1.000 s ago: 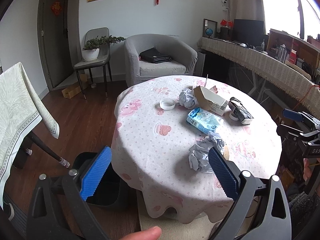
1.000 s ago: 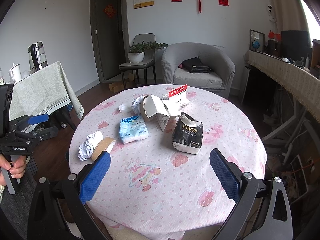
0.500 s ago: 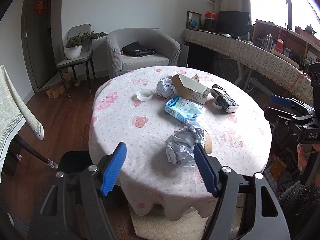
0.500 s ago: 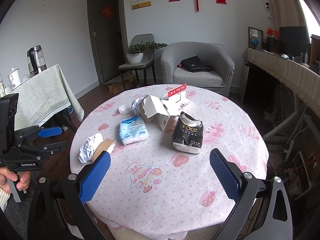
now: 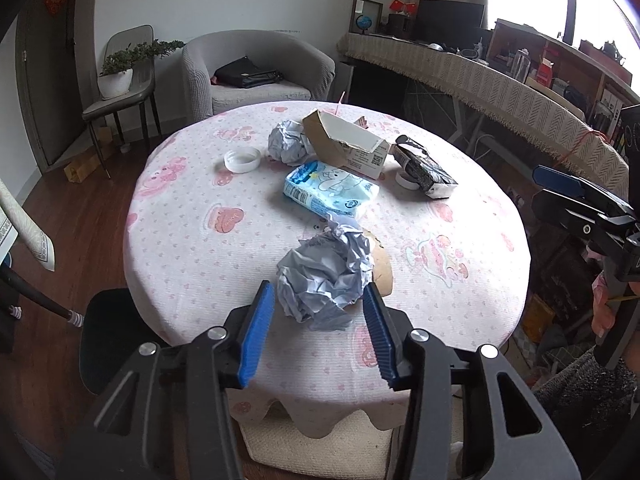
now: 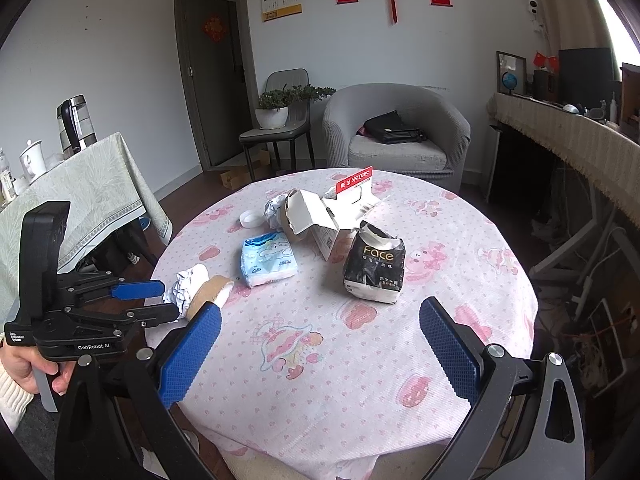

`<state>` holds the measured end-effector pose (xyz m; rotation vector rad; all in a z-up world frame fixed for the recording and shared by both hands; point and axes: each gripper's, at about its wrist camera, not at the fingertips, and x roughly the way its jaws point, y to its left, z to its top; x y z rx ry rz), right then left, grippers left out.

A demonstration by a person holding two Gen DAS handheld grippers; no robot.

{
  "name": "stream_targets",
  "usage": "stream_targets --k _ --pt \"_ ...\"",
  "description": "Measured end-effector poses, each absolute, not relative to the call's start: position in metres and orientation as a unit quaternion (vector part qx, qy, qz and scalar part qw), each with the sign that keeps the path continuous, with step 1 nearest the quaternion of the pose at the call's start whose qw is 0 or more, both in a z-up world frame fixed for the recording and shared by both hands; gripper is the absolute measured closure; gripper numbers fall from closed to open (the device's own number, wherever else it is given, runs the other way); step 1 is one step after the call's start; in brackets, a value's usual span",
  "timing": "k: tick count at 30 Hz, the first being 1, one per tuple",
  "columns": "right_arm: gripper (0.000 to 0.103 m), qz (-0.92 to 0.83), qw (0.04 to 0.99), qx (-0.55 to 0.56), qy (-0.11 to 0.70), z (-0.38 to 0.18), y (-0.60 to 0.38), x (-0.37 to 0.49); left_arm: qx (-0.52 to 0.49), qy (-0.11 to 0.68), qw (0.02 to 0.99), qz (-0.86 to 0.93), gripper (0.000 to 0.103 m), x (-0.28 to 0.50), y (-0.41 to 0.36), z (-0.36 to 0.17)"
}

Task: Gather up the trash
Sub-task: 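Grasp the crumpled foil ball with the left gripper and lift it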

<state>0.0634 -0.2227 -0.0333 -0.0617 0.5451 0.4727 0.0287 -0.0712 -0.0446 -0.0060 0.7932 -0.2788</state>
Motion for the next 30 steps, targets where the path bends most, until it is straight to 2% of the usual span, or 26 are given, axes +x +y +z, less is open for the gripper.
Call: stream_targets --k 6,8,11,12,13,30 --pt "0.003 0.230 0.935 -0.025 0.270 -0.036 -0.229 0.062 -0.008 0.392 0.909 -0.143 0.055 0.036 -0.075 -0.048" --pt "0.003 0.230 0.935 -0.024 0.270 -0.036 -0.230 0.061 -0.016 0.393 0.909 -0.142 0.050 0.038 -0.074 -0.049" --pt "0.003 0.230 0.934 -0.023 0.272 -0.037 -0.232 0.061 -0.021 0.391 0.910 -0.136 0.050 0.042 -0.074 -0.049" --pt "0.003 0.230 0.934 -0.022 0.274 -0.038 -0.233 0.060 -0.024 0.391 0.910 -0.135 0.052 0.044 -0.073 -0.048" --pt "0.003 0.231 0.933 -0.020 0.274 -0.038 -0.233 0.060 -0.028 0.391 0.910 -0.134 0.058 0.045 -0.072 -0.048" --pt "0.003 0.272 0.915 0.007 0.300 -0.040 -0.189 0.074 -0.051 0.380 0.914 -0.133 0.063 0.040 -0.056 -0.038"
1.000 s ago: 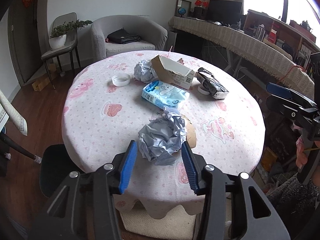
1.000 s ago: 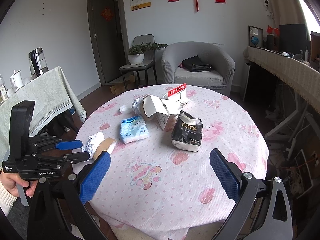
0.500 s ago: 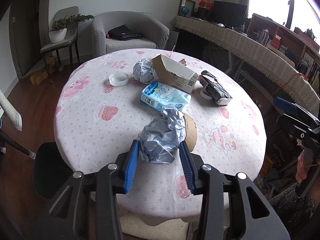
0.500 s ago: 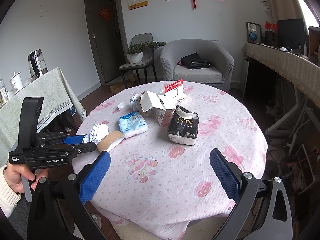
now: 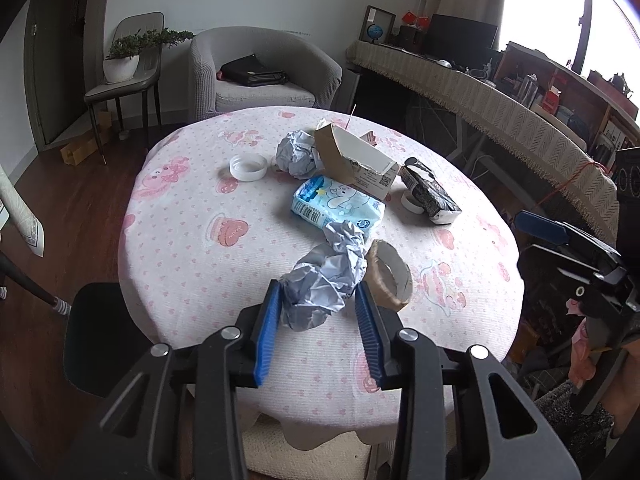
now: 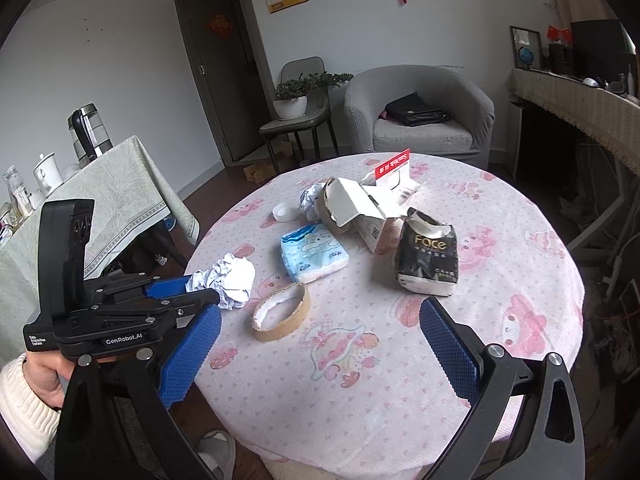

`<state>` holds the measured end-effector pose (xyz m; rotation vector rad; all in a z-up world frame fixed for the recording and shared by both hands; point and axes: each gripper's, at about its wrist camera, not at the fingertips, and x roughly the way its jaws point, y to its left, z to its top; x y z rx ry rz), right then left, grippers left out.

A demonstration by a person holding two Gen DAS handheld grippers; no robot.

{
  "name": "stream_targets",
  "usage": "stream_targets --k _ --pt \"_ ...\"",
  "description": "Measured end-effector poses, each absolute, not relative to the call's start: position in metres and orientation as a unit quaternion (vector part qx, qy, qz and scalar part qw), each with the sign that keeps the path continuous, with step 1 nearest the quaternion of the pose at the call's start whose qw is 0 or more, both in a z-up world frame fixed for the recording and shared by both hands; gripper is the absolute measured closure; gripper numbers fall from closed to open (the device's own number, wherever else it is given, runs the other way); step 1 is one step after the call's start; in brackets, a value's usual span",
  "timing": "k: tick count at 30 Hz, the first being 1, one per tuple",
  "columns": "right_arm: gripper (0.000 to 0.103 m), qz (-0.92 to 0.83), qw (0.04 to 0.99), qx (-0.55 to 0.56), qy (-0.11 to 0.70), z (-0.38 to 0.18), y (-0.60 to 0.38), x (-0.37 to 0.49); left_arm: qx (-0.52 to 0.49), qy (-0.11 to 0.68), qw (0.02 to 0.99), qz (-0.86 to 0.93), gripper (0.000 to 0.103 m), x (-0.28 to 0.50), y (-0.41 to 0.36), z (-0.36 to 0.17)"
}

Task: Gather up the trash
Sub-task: 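Grasp the crumpled foil ball with the left gripper and lift it, then carry the foil ball to the green bin with the left gripper while the right gripper grasps the tape roll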

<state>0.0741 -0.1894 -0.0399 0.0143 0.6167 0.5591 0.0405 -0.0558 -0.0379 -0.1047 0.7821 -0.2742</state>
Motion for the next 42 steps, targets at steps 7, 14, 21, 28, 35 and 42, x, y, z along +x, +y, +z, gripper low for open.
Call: stream_targets --k 7,14,21,28,35,42 --pt "0.028 0.275 0.902 -0.008 0.333 -0.052 -0.160 0.084 -0.052 0.383 0.915 -0.119 0.065 0.038 -0.038 -0.040" --pt "0.031 0.278 0.887 -0.032 0.367 -0.070 -0.125 0.092 -0.071 0.364 0.923 -0.103 0.065 0.030 -0.009 -0.032" --pt "0.049 0.241 0.884 -0.049 0.397 -0.085 -0.106 0.105 -0.088 0.357 0.927 -0.076 0.065 0.023 0.024 -0.028" --pt "0.063 0.217 0.888 -0.071 0.400 -0.085 -0.093 0.107 -0.103 0.356 0.928 -0.038 0.065 0.015 0.067 -0.031" --pt "0.063 0.241 0.890 -0.065 0.382 -0.072 -0.071 0.107 -0.116 0.373 0.921 0.001 0.065 0.014 0.111 -0.052" --pt "0.063 0.284 0.885 -0.054 0.365 -0.060 -0.034 0.110 -0.122 0.405 0.905 0.038 0.065 0.017 0.150 -0.086"
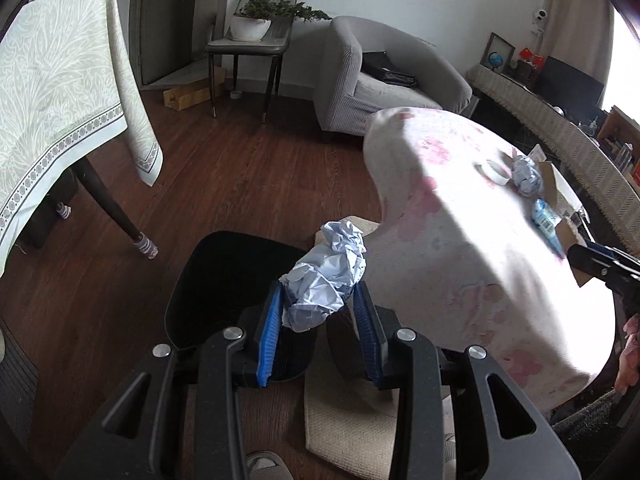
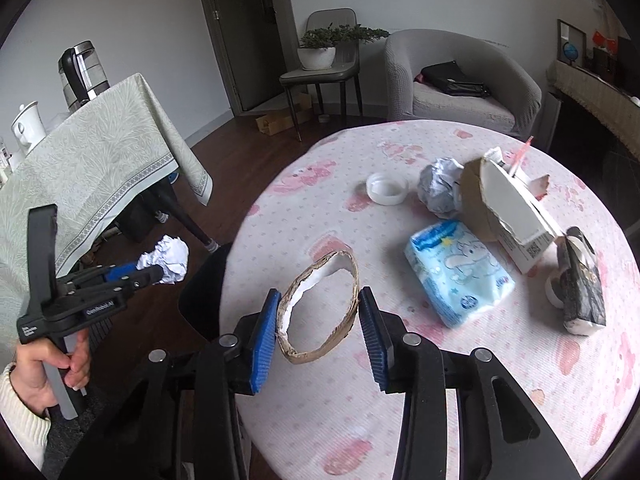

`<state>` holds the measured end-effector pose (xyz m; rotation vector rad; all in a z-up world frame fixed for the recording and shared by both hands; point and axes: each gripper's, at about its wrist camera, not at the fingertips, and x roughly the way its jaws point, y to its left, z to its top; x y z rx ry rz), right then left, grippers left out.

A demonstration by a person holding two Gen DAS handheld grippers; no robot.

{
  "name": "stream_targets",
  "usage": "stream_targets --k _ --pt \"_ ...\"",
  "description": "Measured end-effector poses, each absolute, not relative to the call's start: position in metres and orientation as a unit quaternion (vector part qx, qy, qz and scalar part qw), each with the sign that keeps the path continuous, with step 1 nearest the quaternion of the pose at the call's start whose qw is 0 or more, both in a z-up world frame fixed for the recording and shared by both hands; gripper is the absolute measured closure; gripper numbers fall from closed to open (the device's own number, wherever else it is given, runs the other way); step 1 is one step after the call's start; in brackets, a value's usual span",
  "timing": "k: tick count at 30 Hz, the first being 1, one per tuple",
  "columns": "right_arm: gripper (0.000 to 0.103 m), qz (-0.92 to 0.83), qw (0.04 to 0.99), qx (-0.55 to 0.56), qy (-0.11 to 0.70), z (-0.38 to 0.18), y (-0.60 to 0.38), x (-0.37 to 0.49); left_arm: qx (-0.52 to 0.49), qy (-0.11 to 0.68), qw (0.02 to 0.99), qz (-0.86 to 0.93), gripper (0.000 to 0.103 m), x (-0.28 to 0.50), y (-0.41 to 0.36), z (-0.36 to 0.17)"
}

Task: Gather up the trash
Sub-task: 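Carry the foil ball to the green bin with the left gripper while the right gripper grasps the tape roll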

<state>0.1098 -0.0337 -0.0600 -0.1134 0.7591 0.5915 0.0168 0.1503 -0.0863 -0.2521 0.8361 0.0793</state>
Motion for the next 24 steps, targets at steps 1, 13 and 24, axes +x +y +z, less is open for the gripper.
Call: stream_targets --k 1,13,24 --pt "0.063 0.290 0.884 -0.055 0.364 -0.060 -0.027 0.110 -0.122 0.409 0.903 0.043 0.065 0.018 0.156 -0.091" --pt "0.063 0.379 0.856 -0.040 0.349 -0.057 0.051 0.104 -0.155 0.459 0.872 0.076 0.065 0.039 0.211 -0.152" --pt "0.063 0.409 0.830 -0.050 0.375 -0.082 0.112 0.109 -0.179 0.478 0.856 0.085 0.064 0.053 0.238 -0.178"
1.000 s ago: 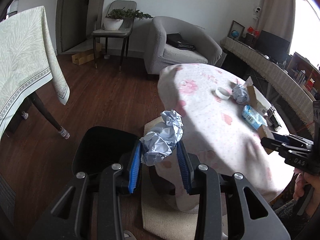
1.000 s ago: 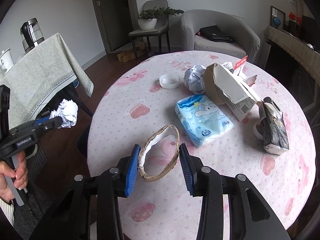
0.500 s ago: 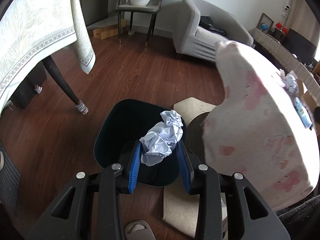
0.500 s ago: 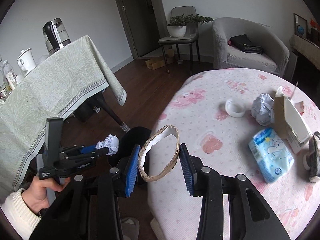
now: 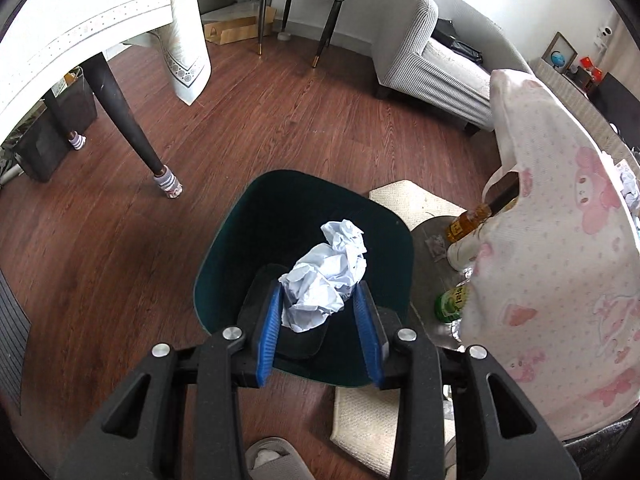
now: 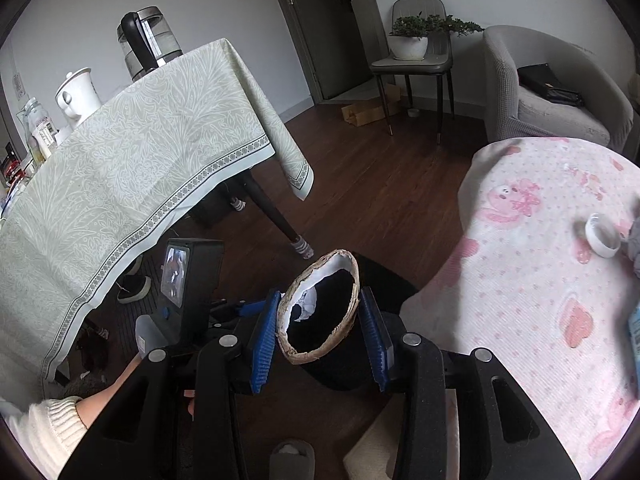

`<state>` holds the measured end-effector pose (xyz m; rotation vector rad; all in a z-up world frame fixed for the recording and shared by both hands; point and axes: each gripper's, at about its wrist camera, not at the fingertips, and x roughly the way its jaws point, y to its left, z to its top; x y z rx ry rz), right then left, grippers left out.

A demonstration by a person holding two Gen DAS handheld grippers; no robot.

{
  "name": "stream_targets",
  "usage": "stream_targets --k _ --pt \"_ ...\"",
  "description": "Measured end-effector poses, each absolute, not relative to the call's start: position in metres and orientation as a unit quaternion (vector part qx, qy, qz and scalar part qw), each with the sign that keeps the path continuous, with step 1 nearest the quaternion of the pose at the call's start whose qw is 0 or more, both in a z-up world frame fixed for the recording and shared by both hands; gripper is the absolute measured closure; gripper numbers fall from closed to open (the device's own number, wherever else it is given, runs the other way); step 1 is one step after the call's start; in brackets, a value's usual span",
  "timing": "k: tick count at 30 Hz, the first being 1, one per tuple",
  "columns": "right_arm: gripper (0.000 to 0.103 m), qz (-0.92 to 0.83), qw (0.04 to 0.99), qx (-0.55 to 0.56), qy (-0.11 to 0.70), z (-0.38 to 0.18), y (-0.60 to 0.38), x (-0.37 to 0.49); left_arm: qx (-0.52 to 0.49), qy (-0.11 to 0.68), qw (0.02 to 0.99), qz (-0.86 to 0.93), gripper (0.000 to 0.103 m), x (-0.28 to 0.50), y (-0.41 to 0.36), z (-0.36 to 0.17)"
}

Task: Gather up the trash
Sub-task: 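Carry the foil ball to the green bin with the left gripper while the right gripper grasps the tape roll, then open the left gripper over the bin while the right gripper drops the tape roll in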

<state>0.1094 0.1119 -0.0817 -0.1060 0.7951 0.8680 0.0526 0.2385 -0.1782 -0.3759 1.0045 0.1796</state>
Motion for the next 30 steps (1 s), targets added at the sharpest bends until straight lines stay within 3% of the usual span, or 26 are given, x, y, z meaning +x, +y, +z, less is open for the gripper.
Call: stream_targets --k 3,7,10,18,30 --pt "0.063 0.412 0.826 -0.047 0.383 -0.089 0.123 0.113 -0.175 0.481 0.855 0.086 0.061 0.051 0.246 -0.181" --pt "0.063 0.410 0.821 -0.044 0.394 -0.102 0.135 0.118 -0.173 0.469 0.861 0.094 0.047 0.040 0.258 -0.175" --pt "0.063 0.408 0.819 -0.051 0.400 -0.113 0.149 0.121 -0.170 0.453 0.869 0.099 0.047 0.028 0.267 -0.162" --pt "0.063 0.387 0.810 -0.074 0.434 -0.159 0.184 0.133 -0.162 0.410 0.889 0.125 0.051 -0.003 0.290 -0.125" --pt "0.063 0.358 0.798 -0.094 0.476 -0.217 0.216 0.152 -0.183 0.361 0.907 0.120 0.070 -0.025 0.300 -0.078"
